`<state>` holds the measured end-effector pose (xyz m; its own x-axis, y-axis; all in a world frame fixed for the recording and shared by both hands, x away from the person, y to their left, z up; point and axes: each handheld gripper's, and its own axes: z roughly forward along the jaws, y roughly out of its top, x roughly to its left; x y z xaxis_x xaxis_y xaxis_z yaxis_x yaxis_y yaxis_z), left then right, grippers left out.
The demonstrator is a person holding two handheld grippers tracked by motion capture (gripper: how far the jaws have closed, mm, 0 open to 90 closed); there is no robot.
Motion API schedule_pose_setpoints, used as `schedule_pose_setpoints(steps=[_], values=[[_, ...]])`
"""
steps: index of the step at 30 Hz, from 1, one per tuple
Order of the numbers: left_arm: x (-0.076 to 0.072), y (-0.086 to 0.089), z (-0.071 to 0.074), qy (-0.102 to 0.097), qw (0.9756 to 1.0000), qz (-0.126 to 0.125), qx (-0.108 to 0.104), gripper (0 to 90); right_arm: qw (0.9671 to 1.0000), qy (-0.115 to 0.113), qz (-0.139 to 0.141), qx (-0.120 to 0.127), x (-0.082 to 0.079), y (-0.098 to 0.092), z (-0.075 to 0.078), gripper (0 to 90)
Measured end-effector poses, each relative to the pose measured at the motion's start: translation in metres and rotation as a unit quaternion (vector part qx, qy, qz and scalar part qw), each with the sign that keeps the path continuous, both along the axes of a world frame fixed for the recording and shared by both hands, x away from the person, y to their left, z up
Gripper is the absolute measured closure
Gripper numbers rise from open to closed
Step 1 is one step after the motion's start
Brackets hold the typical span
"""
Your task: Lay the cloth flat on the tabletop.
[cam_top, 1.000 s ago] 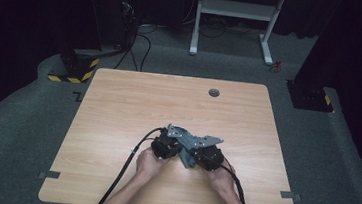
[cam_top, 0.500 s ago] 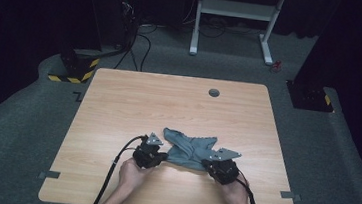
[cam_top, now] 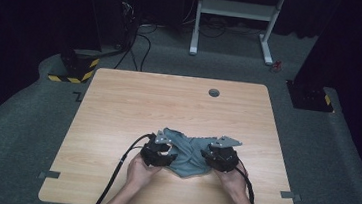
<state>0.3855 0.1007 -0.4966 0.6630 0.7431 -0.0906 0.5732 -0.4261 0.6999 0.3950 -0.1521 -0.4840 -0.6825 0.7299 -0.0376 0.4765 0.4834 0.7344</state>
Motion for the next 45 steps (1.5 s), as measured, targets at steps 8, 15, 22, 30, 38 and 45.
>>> schedule_pose_setpoints(steps=[8,15,22,30,38,45], values=[[0.003,-0.006,-0.014,0.0,0.9991,0.008,0.042,58.2,0.9983,0.009,0.055,-0.012,-0.017,-0.013,-0.009,89.4],[0.002,0.0,-0.014,0.002,0.999,0.013,0.042,59.4,0.9956,0.032,0.086,-0.017,-0.04,-0.026,-0.015,84.2],[0.006,-0.001,-0.013,0.005,0.999,0.014,0.041,68.7,0.9993,-0.014,0.001,0.036,-0.019,-0.033,0.008,64.7],[0.008,-0.008,-0.012,0.005,0.9987,-0.013,0.049,88.3,0.9979,0.029,-0.042,-0.04,0.03,-0.002,-0.016,80.1],[0.0,0.001,-0.008,0.015,0.998,-0.021,0.057,89.9,0.9977,0.015,-0.039,-0.053,0.021,-0.016,-0.016,90.0],[-0.014,0.028,-0.007,0.032,0.9984,-0.01,0.046,88.6,0.998,0.029,-0.035,-0.044,0.02,-0.025,-0.017,87.7]])
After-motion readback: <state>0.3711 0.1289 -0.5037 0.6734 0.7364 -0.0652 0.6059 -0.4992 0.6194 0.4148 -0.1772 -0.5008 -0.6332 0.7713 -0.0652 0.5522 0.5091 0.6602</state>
